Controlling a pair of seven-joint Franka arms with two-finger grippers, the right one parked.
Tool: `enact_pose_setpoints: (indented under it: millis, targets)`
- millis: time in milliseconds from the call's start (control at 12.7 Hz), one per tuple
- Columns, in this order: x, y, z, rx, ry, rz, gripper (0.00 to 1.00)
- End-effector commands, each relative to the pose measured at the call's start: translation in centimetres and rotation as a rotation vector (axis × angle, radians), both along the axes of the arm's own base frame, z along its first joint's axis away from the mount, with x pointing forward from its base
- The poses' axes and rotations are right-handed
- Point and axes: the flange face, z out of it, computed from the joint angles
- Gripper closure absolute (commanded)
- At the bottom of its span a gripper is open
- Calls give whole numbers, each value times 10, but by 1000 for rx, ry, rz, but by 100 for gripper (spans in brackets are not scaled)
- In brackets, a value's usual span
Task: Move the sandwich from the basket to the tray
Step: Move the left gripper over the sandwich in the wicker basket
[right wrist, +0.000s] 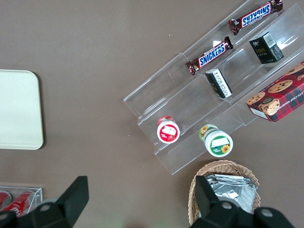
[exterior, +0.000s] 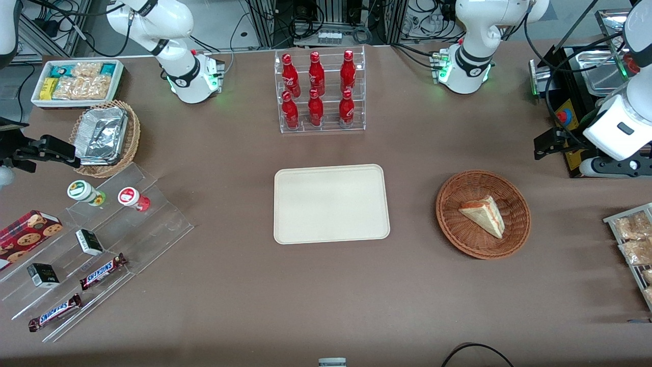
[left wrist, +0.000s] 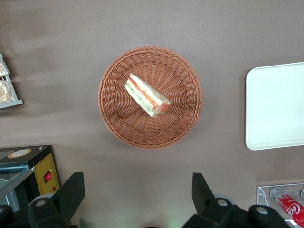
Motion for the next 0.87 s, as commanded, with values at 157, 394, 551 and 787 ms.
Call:
enact_pose_setpoints:
  millis: [157, 394, 551, 787]
  targets:
    - [-13, 5, 8, 59, 10, 10, 0]
    - [-6, 4, -30, 60, 24, 5, 0]
    - [-6, 4, -71, 60, 18, 13, 0]
    - [-5, 2, -120, 56, -10, 115, 0]
